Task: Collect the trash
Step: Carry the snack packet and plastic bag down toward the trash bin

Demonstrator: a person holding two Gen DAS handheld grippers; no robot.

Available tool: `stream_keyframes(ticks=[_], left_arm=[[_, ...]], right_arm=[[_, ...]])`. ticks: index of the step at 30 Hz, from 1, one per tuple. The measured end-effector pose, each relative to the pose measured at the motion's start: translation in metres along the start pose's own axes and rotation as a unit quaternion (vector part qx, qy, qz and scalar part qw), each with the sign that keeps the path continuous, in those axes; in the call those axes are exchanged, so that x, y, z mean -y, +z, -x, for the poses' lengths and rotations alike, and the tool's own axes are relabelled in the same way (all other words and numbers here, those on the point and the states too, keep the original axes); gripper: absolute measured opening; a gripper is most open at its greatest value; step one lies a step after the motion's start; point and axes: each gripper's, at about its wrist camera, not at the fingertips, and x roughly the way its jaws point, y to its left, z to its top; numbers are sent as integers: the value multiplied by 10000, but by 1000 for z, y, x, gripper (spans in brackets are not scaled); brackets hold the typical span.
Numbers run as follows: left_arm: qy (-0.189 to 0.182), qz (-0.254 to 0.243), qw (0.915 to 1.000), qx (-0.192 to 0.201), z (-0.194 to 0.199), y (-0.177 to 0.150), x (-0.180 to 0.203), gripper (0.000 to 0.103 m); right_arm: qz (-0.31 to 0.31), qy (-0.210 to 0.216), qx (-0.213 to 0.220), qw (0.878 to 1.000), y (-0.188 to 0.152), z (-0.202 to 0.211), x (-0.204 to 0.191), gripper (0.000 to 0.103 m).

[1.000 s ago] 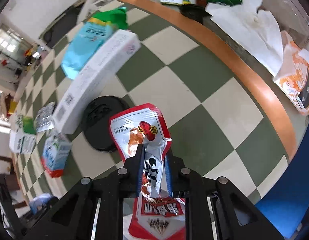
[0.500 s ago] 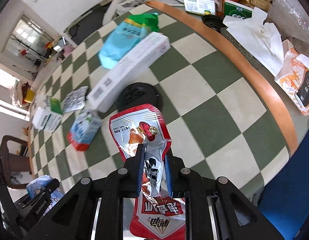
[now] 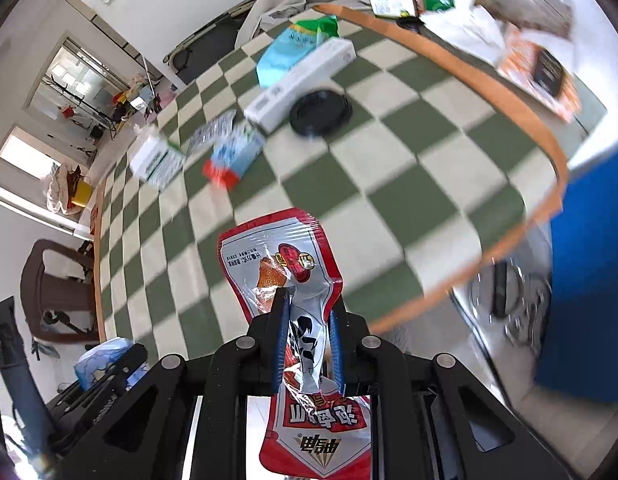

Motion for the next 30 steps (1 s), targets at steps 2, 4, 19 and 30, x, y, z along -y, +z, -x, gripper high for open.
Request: stream_keyframes(ticks=[2,4,19,30], left_arm=[[-20,0,9999,-119,-6,-25,-6,5],[-30,51,9996,-265,-12,-45,-13,5],[-21,768,9864,-1456,-159,-149,-46,5],[-926,1809,9534,-2228,-320,-161,-75,10]], right_arm=[[-36,1,-63,10000,-32,7,2,19],[-66,6,-152,9999,-58,9,6,19],[-431,-25,-1573,9866,-190,-111,65,19],[-1207,219,-2296,9655,-239,-299,128,19]])
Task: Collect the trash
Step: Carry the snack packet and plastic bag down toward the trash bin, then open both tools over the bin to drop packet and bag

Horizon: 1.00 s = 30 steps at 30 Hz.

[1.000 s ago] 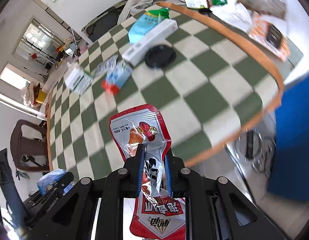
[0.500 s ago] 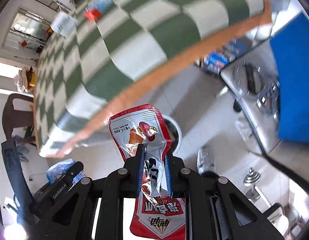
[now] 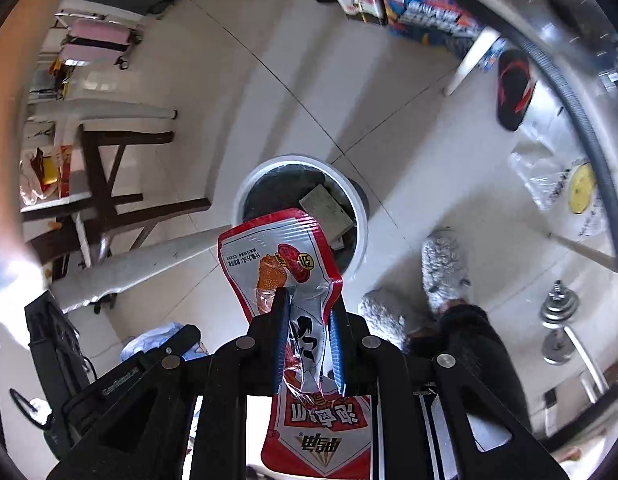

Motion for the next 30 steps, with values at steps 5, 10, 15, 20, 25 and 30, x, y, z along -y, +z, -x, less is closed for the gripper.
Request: stream_keyframes(ticks=[5,10,15,20,25,30], left_arm=[[-149,127,9997,-164,-32,29,-14,38],[196,170,9997,50,-45,38,-29,90],[907,18,9957,165,-51,28,-47,103],[1471,-302,9877,444,-48,8,-50,103],[1711,-445,9830,491,-41,-4,-49,103],[1810,-486,9807,555,-28,-13,-48,103]], right_arm=[[-113,54,-177,9998,36,-76,6,20],[77,-22,-553,9984,55,-135,4,25],[713,-695,-510,9937,58,-158,-3,80],[1868,-1794,-193,9657,42,-156,-23,102],[2357,-2212,5,9463,28,-149,-36,103],[2418,-2224,81,9445,18,-138,-46,103]])
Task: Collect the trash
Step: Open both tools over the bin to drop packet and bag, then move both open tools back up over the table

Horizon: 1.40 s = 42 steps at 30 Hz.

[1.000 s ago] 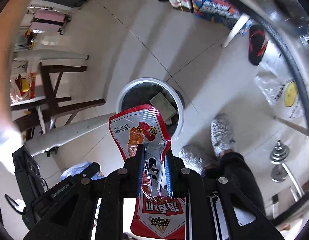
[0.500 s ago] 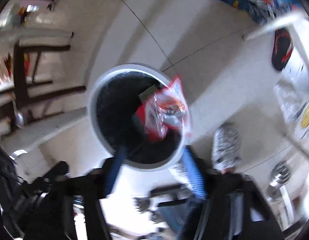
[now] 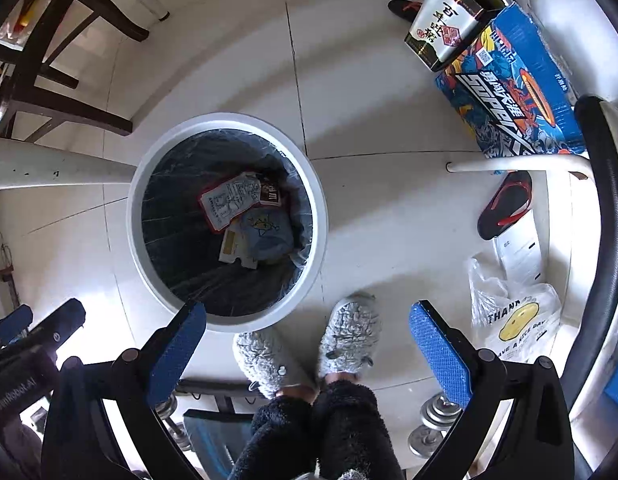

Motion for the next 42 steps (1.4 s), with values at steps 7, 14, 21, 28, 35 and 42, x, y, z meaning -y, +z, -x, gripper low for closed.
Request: stream_keyframes(ticks=[7,14,21,28,35,42], left_arm=[[27,99,9999,56,31,-17,-12,103],[-5,26,10000,72,85,-46,-16,103],[-60,-16,9999,141,153,-77,-20,103],[-71,-54,9994,347,227,-98,-28,103],[-8,-99,9965,829,306,-100,-37,103],[188,-274,9835,1778,387,-59,-29,103]], right_arm=[[35,77,85,9999,-17,41,-11,103],[151,76,133,9998,-42,96,-21,103],[258,143,302,9991,-73,180,-23,103],[309,266,413,9983,-104,271,-22,103],[290,442,573,9970,-121,361,-22,103],[-80,885,1066,9903,-95,453,-16,103]])
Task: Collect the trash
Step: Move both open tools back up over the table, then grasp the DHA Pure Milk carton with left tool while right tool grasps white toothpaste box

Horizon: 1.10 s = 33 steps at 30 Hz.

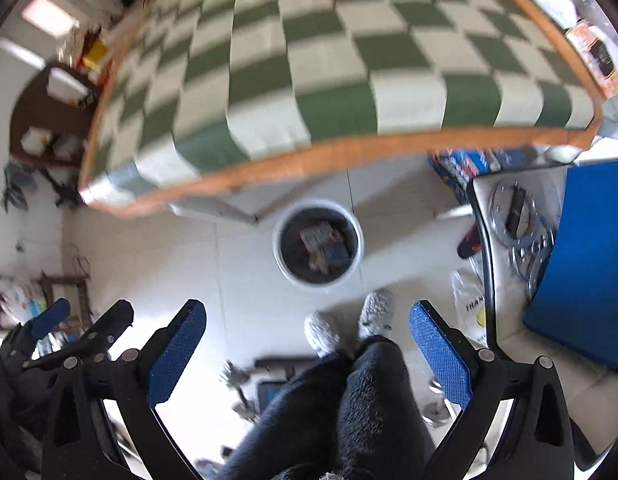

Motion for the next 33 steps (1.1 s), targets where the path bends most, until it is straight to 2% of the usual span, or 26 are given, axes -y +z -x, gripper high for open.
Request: stream_keyframes(ticks=[3,6,9,12,17,20,24,27,28,29,31,32,33], left_arm=[[118,-146,9990,404,21,44,11,103],[196,-447,9968,628,33,86,26,103],[229,-970,9914,853,35,140,57,103],[325,-1537,9838,861,24,186,99,103],[382,-2360,9695,535,-17,256,176,103],[412,-2953,9542,266,-55,292,225,103],[290,-3523,9351,-245,-105,326,274,103],[32,-3637,9291,-664,-134,338,291,102],[-66,-3652,9276,-786,-143,342,295,98],[-141,-3630,9275,-878,-150,345,297,84],[-306,-3424,9326,-1099,-160,350,293,63],[-495,-3231,9380,-1158,-160,353,288,55],[-581,-3039,9434,-1198,-160,356,283,55]], right_arm=[[-292,159,242,9992,33,32,8,103],[-561,265,414,9972,72,53,25,103],[-852,231,524,9947,116,64,51,103],[-1083,155,520,9926,157,59,82,103],[-1652,182,209,9859,248,26,150,103],[-1898,125,98,9817,292,4,179,103],[-2258,136,-111,9740,340,-22,216,103],[-2351,109,-257,9716,366,-36,234,103],[-2370,93,-288,9710,373,-40,239,103],[-2411,97,-304,9700,381,-44,244,103],[-2550,193,-276,9663,397,-48,253,102],[-2620,239,-235,9645,404,-49,256,102],[-2684,312,-175,9626,412,-49,257,102]])
